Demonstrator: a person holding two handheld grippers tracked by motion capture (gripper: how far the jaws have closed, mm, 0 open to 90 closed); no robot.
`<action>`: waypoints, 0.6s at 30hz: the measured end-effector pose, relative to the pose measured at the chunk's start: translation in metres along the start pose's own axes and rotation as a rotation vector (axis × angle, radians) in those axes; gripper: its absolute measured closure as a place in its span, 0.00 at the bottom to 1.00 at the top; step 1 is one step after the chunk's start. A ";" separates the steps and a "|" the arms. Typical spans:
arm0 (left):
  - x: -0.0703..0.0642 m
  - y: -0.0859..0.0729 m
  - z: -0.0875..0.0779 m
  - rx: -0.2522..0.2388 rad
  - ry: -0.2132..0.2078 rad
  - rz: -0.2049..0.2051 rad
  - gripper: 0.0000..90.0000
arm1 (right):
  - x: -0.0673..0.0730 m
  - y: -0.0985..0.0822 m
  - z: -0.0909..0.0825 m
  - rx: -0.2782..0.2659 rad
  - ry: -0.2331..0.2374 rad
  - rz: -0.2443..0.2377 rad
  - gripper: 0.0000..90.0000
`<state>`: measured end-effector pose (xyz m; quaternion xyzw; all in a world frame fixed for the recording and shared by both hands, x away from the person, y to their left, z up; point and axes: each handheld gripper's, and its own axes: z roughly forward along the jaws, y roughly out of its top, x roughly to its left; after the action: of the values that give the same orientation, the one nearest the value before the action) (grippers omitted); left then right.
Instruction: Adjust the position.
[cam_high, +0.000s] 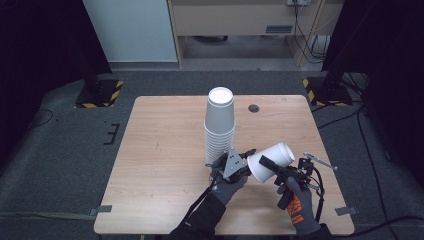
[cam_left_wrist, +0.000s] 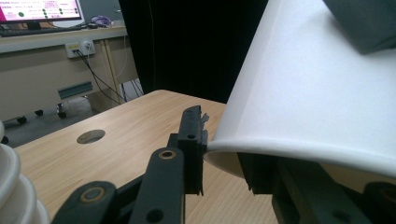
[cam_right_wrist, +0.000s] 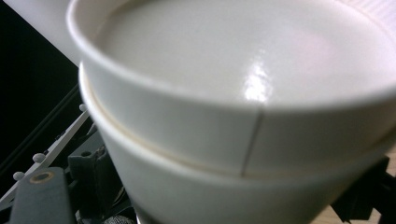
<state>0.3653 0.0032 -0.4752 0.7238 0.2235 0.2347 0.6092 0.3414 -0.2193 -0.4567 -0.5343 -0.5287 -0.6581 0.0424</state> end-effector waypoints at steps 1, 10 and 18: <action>0.000 0.000 0.000 0.005 -0.001 0.003 0.81 | 0.000 0.000 0.000 0.000 -0.002 0.003 0.16; -0.003 -0.003 -0.003 0.018 -0.039 -0.003 0.90 | -0.005 0.001 -0.002 -0.016 -0.032 -0.011 0.15; -0.004 -0.004 -0.004 0.009 -0.034 0.006 0.89 | -0.006 0.001 -0.002 -0.014 -0.021 0.002 0.16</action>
<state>0.3601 0.0043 -0.4787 0.7312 0.2120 0.2233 0.6087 0.3437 -0.2245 -0.4603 -0.5422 -0.5239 -0.6561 0.0336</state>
